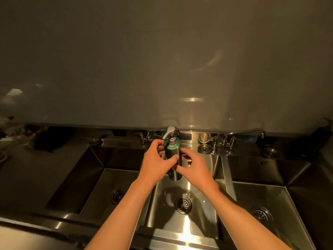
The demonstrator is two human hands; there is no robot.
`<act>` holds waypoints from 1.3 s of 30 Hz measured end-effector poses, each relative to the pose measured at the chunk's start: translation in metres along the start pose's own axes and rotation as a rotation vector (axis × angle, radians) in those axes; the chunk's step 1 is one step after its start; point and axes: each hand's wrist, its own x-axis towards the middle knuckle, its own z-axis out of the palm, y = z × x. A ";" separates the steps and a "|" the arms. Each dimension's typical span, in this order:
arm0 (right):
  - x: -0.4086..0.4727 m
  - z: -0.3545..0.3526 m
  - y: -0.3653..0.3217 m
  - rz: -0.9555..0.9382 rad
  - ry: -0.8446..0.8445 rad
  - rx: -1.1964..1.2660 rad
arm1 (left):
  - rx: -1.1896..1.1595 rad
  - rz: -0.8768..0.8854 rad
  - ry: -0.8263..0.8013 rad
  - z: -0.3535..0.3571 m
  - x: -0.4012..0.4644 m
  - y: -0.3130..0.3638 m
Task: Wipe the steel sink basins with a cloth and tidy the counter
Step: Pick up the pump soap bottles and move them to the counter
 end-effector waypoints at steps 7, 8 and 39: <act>-0.006 0.067 -0.039 -0.040 -0.080 0.004 | 0.009 -0.031 0.104 -0.071 -0.022 -0.033; -0.008 0.079 -0.046 -0.049 -0.088 0.002 | 0.005 -0.031 0.119 -0.084 -0.025 -0.038; -0.082 0.505 -0.336 -0.331 -0.576 0.214 | 0.063 -0.150 0.675 -0.530 -0.205 -0.200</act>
